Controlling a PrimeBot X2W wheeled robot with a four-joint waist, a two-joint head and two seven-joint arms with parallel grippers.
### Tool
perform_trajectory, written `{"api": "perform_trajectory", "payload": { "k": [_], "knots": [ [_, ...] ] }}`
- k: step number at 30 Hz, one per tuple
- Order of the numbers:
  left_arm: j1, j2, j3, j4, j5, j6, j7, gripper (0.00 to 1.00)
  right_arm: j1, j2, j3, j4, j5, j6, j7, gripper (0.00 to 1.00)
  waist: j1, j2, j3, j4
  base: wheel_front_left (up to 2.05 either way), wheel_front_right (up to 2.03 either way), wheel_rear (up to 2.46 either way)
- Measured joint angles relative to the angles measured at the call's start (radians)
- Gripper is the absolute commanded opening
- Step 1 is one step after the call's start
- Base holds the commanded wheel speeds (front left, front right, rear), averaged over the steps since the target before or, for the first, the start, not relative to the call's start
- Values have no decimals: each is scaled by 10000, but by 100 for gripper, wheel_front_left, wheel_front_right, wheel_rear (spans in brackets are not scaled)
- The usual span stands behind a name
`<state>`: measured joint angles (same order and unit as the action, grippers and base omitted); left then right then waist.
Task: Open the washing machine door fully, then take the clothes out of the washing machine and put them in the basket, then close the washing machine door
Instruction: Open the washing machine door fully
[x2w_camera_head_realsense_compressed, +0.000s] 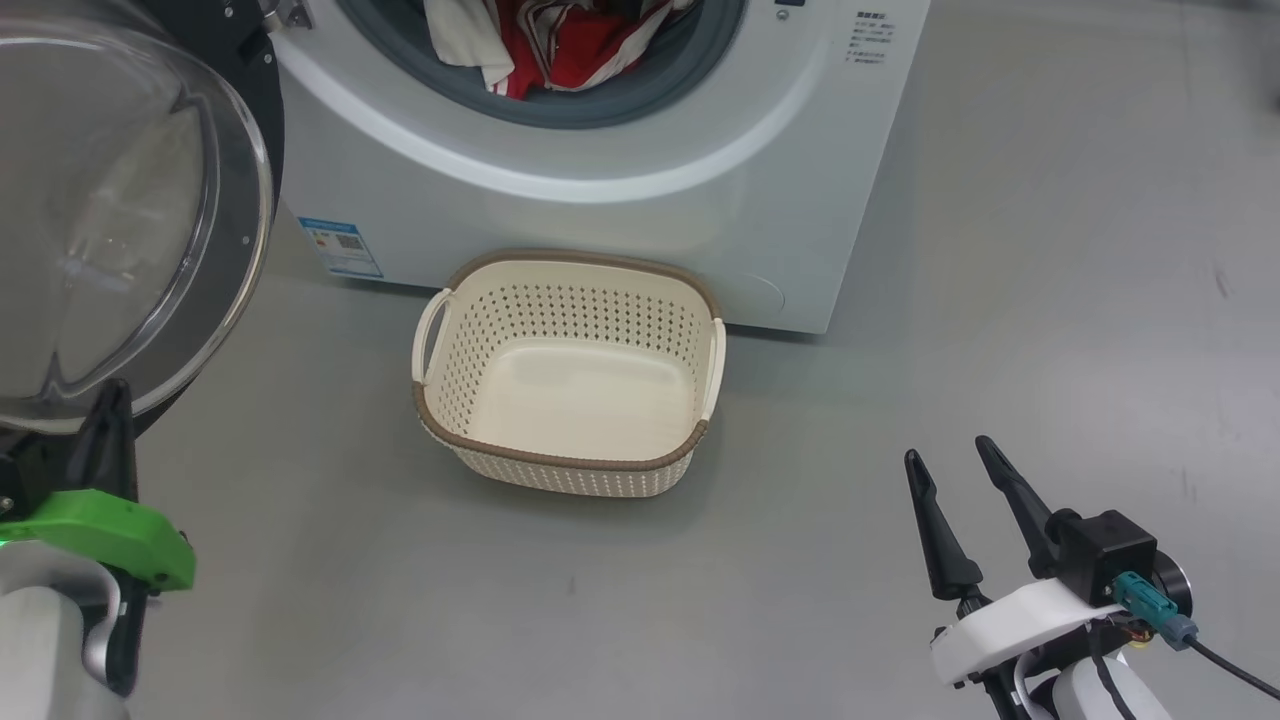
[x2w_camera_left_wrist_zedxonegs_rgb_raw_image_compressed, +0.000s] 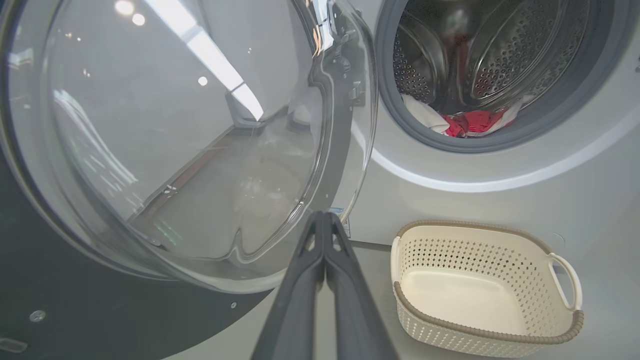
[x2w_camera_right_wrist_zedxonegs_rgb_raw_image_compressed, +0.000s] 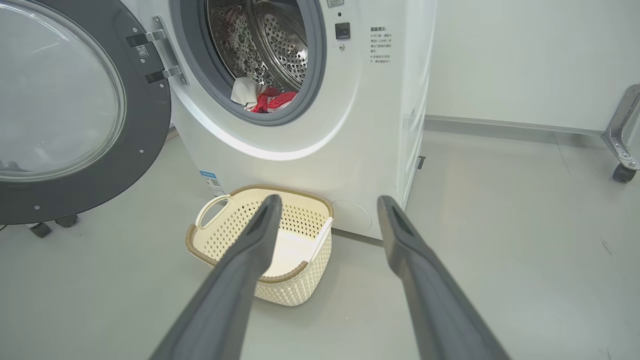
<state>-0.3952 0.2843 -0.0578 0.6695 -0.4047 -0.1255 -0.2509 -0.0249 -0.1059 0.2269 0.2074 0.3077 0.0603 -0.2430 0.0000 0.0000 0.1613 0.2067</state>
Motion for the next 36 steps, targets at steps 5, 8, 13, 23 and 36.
{"api": "perform_trajectory", "payload": {
  "k": [5,8,13,23,36],
  "knots": [
    [566,-240,-280,-646,-2,-2,-2,0,189,42,-23,2,71,4,-2,100,0,0,-324,-461,0,0,0],
    [924,-389,-414,-978,-2,-2,-6,0,269,46,-48,-2,77,90,-2,100,0,0,-500,-731,0,0,0],
    [1509,-562,-485,-1469,2,-2,-10,0,468,52,-102,-10,94,94,-4,100,0,0,-783,-1138,0,0,0],
    [2265,-878,-575,-2790,88,-2,-10,0,797,42,-324,-190,174,105,-8,100,0,0,-1181,-1724,0,0,0],
    [3000,-1120,-631,-3977,92,-2,-10,0,901,82,-579,-642,174,105,-88,100,0,0,-1168,-1788,0,0,0]
  ]
}}
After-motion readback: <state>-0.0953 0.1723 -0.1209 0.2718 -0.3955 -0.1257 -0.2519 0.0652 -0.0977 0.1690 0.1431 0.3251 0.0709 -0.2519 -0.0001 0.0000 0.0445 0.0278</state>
